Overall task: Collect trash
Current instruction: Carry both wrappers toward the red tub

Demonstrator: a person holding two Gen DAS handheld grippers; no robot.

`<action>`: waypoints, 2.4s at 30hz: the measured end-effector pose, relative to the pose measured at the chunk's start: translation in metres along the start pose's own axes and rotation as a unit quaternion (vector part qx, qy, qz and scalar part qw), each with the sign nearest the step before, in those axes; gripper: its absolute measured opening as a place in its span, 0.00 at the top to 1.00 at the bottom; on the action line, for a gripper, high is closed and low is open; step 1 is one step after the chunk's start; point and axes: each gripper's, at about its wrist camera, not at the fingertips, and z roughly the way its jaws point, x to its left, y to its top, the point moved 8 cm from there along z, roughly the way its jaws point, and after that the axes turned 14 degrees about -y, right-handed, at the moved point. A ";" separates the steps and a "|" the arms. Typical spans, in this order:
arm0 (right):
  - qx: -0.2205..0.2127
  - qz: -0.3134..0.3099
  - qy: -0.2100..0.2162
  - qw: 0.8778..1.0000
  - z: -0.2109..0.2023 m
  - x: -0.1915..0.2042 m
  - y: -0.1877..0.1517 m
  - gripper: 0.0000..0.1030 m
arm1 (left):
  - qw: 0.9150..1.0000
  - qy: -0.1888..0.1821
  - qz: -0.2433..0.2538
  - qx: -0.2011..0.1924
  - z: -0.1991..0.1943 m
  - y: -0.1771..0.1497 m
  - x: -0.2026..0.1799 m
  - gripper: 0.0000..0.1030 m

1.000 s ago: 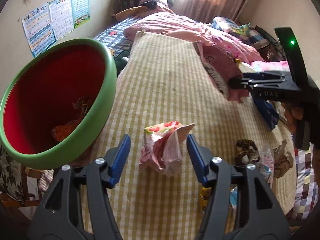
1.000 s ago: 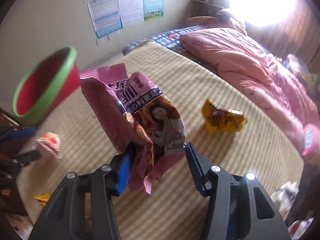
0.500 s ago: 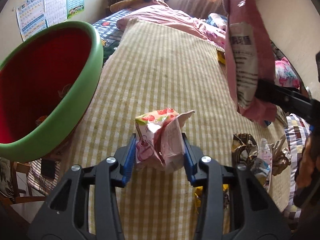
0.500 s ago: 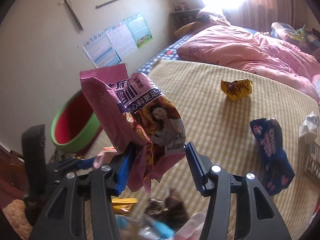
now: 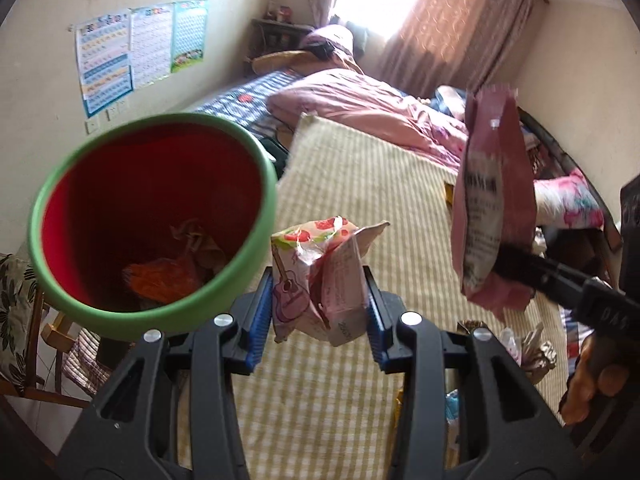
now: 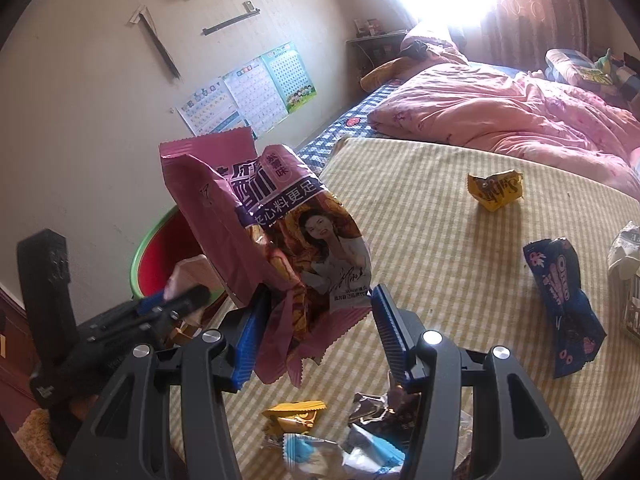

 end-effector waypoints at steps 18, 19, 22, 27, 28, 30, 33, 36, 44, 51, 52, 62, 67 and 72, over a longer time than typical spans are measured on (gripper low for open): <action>-0.003 0.008 0.006 1.000 0.005 0.020 0.004 0.50 | 1.000 -0.001 -0.010 -0.024 -0.022 0.007 0.013 0.61; -0.004 0.008 0.006 1.000 0.005 0.022 0.004 0.50 | 1.000 -0.001 -0.009 -0.026 -0.024 0.007 0.014 0.61; 0.000 0.008 0.007 1.000 0.009 0.028 0.003 0.50 | 1.000 0.003 0.001 -0.030 -0.029 0.008 0.014 0.61; 0.004 0.006 0.012 1.000 0.013 0.040 0.002 0.50 | 0.999 0.002 -0.009 -0.033 -0.034 0.009 0.024 0.61; 0.004 0.006 0.012 1.000 0.014 0.043 0.002 0.50 | 0.999 0.003 -0.011 -0.034 -0.035 0.009 0.026 0.61; 0.003 0.005 0.011 1.000 0.014 0.046 0.003 0.50 | 0.999 0.007 -0.009 -0.032 -0.036 0.010 0.030 0.61; 0.005 0.006 0.008 1.000 0.017 0.050 0.003 0.50 | 1.000 0.016 0.006 -0.024 -0.035 0.008 0.031 0.61; 0.005 0.006 0.006 1.000 0.019 0.055 0.004 0.50 | 1.000 0.011 0.006 -0.022 -0.035 0.009 0.033 0.61; 0.008 0.007 0.003 1.000 0.024 0.066 0.006 0.50 | 1.000 0.013 -0.005 -0.023 -0.039 0.012 0.052 0.61; 0.011 0.007 0.004 1.000 0.030 0.074 0.007 0.50 | 1.000 0.018 -0.005 -0.023 -0.041 0.015 0.062 0.60; 0.012 0.006 0.004 1.000 0.032 0.075 0.007 0.50 | 1.000 0.018 -0.005 -0.023 -0.042 0.015 0.062 0.60; 0.019 0.004 0.005 1.000 0.047 0.093 0.010 0.49 | 0.999 0.026 -0.009 -0.023 -0.048 0.017 0.076 0.60; 0.020 0.004 0.003 1.000 0.054 0.098 0.013 0.49 | 0.999 0.028 -0.007 -0.024 -0.046 0.023 0.085 0.60; 0.019 0.000 0.001 1.000 0.059 0.106 0.018 0.49 | 0.999 0.028 -0.006 -0.022 -0.044 0.025 0.091 0.60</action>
